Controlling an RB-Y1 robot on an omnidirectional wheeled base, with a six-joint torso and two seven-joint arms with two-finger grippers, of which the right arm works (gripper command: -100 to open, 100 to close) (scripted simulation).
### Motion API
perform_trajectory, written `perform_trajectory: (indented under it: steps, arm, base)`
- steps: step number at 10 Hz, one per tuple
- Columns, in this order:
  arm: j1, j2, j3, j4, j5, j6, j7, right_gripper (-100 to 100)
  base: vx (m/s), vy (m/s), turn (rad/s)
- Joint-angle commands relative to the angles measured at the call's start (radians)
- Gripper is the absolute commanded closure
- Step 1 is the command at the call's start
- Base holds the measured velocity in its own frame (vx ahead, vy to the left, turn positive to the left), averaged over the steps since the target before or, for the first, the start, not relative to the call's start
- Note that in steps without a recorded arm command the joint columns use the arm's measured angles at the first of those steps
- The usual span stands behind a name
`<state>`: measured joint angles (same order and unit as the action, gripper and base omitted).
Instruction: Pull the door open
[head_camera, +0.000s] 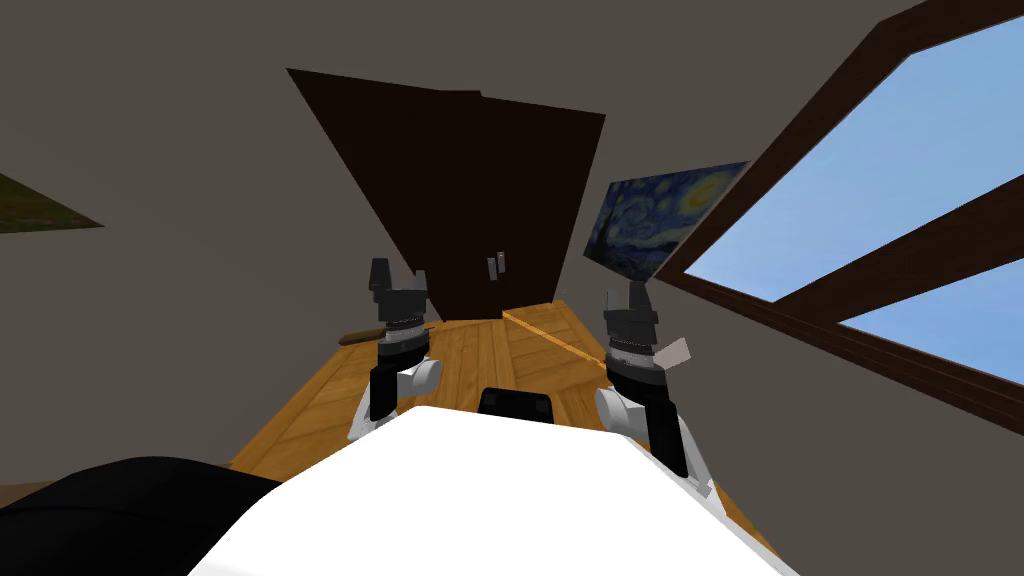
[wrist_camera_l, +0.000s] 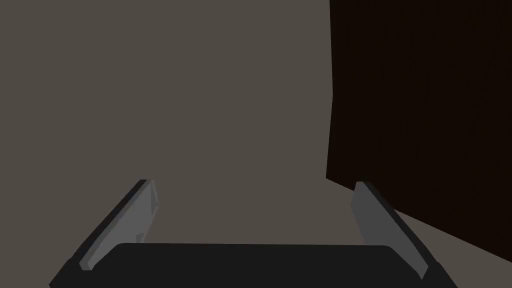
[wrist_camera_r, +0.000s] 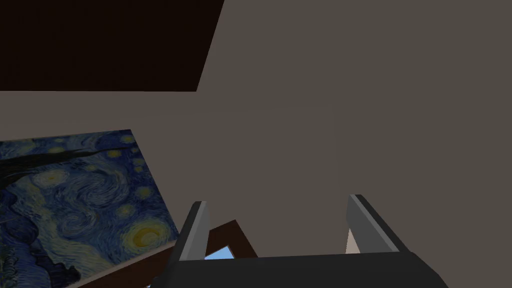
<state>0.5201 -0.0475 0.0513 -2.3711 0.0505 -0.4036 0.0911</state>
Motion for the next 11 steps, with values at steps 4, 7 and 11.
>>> perform_trajectory:
  steps: [4,7,11]
  arm:
    - [-0.041,-0.013,-0.024,0.082,0.007,0.003,-0.015,-100]
    - [-0.073,-0.022,-0.042,0.146,0.012,0.006,-0.026,-100]
    - [-0.125,-0.033,-0.071,0.247,0.020,0.009,-0.044,-100]
  base:
    - [0.078,-0.004,0.039]
    - [0.107,0.012,0.045]
    - [0.092,-0.007,0.049]
